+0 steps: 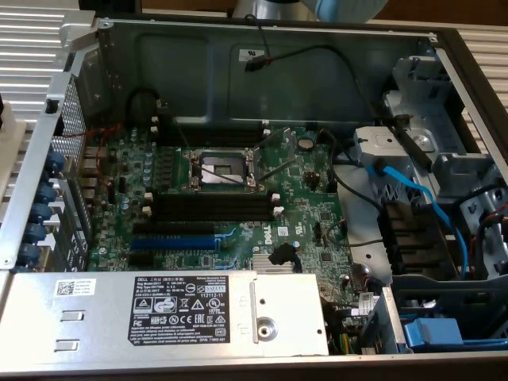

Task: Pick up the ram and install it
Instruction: 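Pick up the ram and move it above insertion slot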

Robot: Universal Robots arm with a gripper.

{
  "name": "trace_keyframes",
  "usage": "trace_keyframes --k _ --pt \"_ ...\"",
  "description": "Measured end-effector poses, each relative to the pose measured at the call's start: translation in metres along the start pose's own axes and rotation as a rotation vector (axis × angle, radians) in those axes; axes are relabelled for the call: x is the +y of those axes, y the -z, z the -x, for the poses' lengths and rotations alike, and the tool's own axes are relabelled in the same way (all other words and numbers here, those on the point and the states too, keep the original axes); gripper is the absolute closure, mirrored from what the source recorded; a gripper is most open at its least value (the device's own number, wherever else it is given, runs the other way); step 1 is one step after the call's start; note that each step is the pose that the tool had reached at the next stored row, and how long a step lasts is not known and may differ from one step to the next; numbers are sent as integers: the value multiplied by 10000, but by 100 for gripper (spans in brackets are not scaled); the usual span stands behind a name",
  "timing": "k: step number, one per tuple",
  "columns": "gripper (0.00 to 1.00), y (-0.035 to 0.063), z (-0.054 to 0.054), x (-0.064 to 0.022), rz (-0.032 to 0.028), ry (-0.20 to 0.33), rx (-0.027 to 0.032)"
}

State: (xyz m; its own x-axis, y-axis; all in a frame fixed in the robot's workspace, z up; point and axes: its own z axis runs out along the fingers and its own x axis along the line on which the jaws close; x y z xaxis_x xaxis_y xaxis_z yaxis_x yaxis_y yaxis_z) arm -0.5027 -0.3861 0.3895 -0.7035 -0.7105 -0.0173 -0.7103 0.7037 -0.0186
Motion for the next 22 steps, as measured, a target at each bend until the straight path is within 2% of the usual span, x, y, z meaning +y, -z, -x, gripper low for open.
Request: trace_keyframes --k 22 --pt "90 -8 0 0 70 4011 -75"
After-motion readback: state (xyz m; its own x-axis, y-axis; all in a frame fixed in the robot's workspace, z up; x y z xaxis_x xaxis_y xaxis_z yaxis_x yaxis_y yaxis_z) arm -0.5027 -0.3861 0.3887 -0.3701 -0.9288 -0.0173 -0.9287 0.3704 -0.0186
